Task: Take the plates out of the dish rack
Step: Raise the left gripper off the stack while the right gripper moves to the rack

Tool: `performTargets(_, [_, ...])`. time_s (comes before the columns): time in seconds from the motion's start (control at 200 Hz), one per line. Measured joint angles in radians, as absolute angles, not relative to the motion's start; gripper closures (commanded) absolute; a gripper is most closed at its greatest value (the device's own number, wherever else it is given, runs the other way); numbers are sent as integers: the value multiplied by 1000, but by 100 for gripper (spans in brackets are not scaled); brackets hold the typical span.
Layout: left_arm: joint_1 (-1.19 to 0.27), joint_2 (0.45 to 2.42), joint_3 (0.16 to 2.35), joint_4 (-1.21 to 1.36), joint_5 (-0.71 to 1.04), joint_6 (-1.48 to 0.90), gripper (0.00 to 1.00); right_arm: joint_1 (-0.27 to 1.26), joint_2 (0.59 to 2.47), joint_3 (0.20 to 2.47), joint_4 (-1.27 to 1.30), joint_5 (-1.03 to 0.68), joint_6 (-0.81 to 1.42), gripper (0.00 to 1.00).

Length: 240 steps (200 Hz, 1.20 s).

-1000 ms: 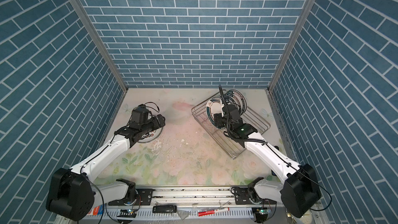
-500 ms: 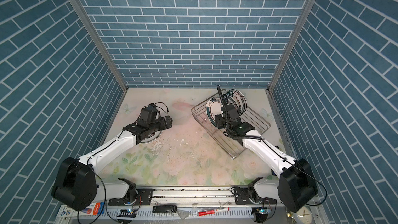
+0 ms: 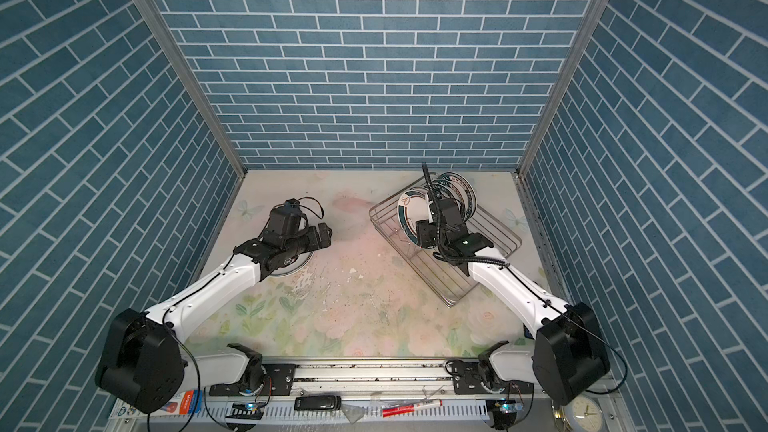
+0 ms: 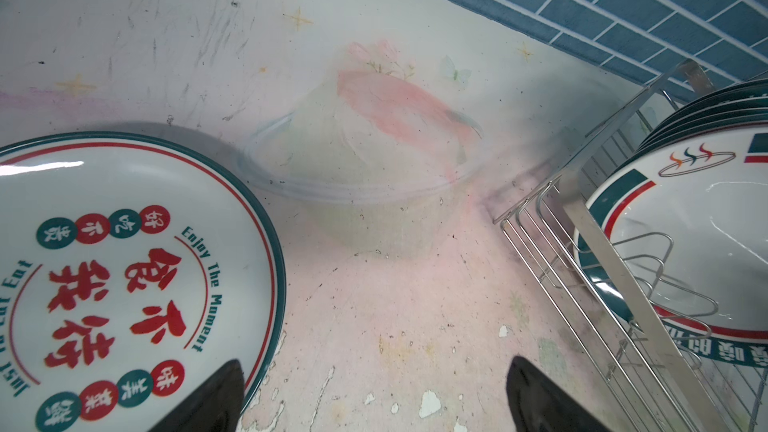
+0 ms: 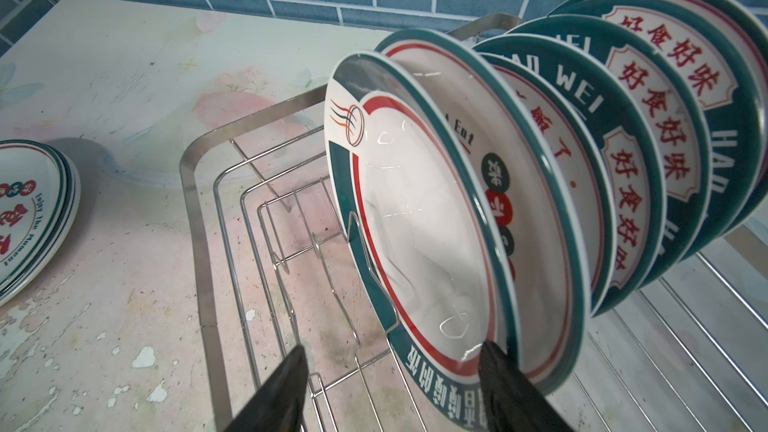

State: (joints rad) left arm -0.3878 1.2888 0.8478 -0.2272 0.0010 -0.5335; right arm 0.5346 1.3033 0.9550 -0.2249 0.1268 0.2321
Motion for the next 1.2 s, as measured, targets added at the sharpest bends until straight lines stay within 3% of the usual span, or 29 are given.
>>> performTargets(0.55, [-389, 1289, 848, -228, 0, -530, 1, 529, 1148, 957, -248, 121, 235, 33])
performTargets(1.2, [-389, 1289, 848, -228, 0, -529, 1, 525, 1259, 957, -252, 162, 235, 36])
